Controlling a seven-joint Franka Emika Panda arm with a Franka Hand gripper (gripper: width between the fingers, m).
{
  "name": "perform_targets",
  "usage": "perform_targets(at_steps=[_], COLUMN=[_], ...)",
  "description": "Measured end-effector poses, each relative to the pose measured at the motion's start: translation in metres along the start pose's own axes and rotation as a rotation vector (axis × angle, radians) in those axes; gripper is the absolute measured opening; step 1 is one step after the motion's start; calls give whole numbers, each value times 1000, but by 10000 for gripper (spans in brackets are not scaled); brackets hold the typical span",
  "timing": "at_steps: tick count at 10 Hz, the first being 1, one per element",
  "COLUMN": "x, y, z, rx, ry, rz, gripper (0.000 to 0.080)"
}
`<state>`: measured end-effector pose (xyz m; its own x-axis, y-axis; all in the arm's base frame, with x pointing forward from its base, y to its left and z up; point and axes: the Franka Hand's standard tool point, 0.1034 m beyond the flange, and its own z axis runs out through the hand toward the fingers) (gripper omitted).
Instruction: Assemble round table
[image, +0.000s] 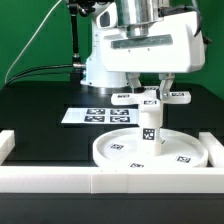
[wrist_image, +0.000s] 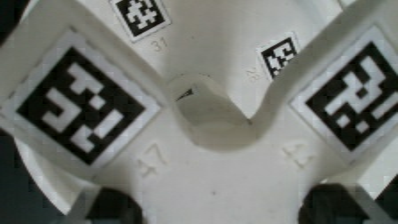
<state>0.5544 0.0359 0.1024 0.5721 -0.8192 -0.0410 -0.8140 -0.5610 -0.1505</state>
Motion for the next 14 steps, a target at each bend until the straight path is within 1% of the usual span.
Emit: perform_targets(at_steps=[1, 3, 5, 7, 11, 13, 14], x=[0, 1, 0, -2, -1, -1, -2], y=[0, -1, 0, -1, -1, -1, -2], z=[0, 0, 0, 1, 1, 1, 1], rx=[0, 27, 26, 43, 45, 49, 49], ry=[0, -10, -12, 2, 5, -2, -2], rz=[25, 256, 485, 707, 933, 954, 939], gripper=[439, 439, 439, 439, 439, 439, 522])
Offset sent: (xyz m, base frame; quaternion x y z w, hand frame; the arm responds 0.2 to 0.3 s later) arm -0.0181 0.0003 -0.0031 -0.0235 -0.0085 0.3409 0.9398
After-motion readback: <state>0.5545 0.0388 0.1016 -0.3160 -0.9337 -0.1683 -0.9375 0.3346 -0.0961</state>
